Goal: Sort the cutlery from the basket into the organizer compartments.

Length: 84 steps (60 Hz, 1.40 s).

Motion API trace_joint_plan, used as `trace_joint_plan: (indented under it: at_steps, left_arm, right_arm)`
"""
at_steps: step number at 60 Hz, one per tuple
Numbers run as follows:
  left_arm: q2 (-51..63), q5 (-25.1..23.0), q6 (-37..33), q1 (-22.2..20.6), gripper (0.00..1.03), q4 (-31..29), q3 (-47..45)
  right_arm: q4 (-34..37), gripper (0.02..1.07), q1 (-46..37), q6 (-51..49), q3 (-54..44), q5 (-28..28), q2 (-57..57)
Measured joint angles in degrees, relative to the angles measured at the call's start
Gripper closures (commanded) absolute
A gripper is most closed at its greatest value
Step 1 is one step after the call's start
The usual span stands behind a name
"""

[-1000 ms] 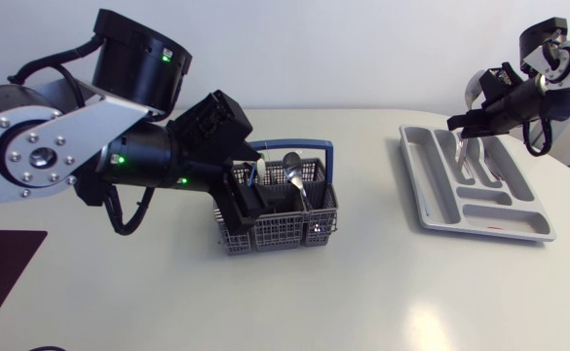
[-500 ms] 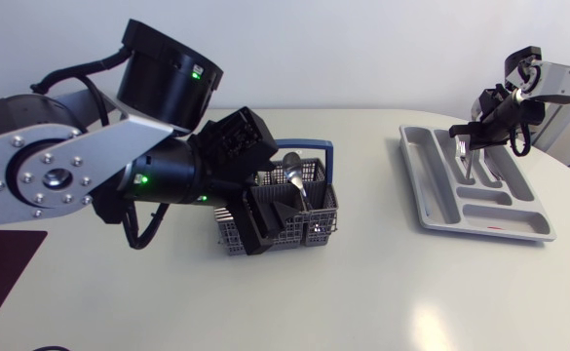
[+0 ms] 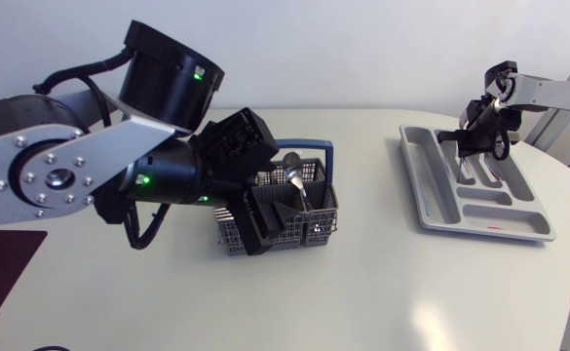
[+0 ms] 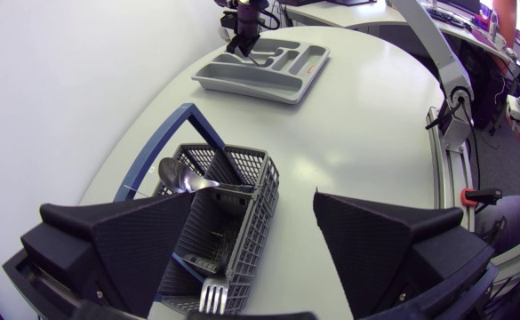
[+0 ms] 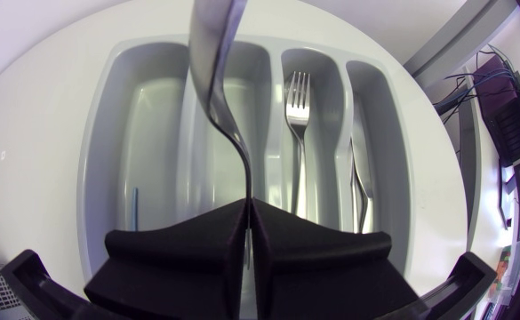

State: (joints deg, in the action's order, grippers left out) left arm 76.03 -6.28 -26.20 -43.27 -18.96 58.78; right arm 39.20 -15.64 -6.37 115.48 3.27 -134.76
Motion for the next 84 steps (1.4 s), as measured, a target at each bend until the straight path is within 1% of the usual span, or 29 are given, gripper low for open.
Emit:
trace_joint_plan:
  at_steps: [9, 11, 14, 15, 26, 29, 33, 38, 40, 43, 50, 53, 58, 65, 72, 84]
  left_arm:
    - [-0.02, 0.00, 0.00, 0.00, 0.09, 0.00, -0.02]
    - [-0.02, 0.00, 0.02, 0.00, 0.09, 0.00, -0.02]
    - [-0.13, 0.00, 0.02, 0.00, 0.09, 0.00, -0.02]
    - [-0.17, 0.00, 0.02, 0.00, 0.09, 0.00, -0.02]
    - [-0.72, 0.20, 0.00, 0.00, 0.09, 0.00, -0.02]
    - [-0.72, 0.20, 0.02, 0.00, 0.09, 0.00, -0.02]
    - [-0.79, 0.20, 0.02, 0.00, 0.09, 0.00, -0.02]
    - [-0.90, 0.20, 0.02, 0.00, 0.09, 0.00, -0.02]
    - [-1.01, 0.20, 0.02, 0.00, 0.09, 0.00, -0.02]
    - [-1.09, 0.20, 0.02, 0.00, 0.09, 0.00, -0.02]
    - [-1.11, 0.20, 0.02, 0.00, 0.09, 0.00, -0.02]
    - [-1.11, 0.20, 0.02, 0.00, 0.09, 0.00, -0.02]
    - [-1.22, 0.20, 0.02, 0.00, 0.09, 0.00, -0.04]
    - [-1.40, 0.20, 0.02, 0.00, 0.09, 0.50, -0.22]
    - [-1.09, 0.42, 0.11, 0.02, 0.09, 2.75, -0.94]
    - [3.96, 2.56, 2.36, 0.02, 0.11, 7.61, -1.03]
  right_arm:
    - [0.55, 0.98, 0.22, 0.72, 2.32, 0.48, -1.81]
    - [0.74, 0.95, 0.22, 0.83, 2.58, 0.66, -2.16]
    - [1.03, 0.94, 0.31, 0.85, 3.10, 0.79, -2.84]
    - [1.11, 0.92, 0.31, 0.85, 3.32, 0.94, -3.26]
    - [1.86, 0.90, 0.59, 1.44, 4.33, 1.29, -6.40]
    - [1.86, 0.87, 0.83, 1.51, 4.33, 1.33, -6.62]
    - [1.81, 0.80, 0.92, 1.53, 4.33, 1.42, -6.62]
    - [1.22, 0.64, 0.92, 1.70, 4.20, 1.51, -6.60]
    - [0.37, 0.60, 0.92, 1.70, 3.61, 1.51, -6.36]
    - [-1.05, 0.56, 0.90, 1.70, 1.57, 1.75, -5.11]
    - [-5.25, 0.56, 0.98, 1.38, -5.95, 1.70, 0.83]
    - [-7.48, 0.52, 1.25, 0.61, -9.35, 1.70, 3.98]
    - [-11.98, 0.51, 1.68, -1.25, -16.72, 1.42, 10.80]
    - [-18.10, 0.49, 3.10, -4.92, -28.24, -1.53, 21.64]
    - [-19.87, 0.49, 5.01, -7.50, -37.00, -4.79, 30.49]
    - [-20.17, 0.47, 8.07, -8.72, -46.99, -5.64, 40.85]
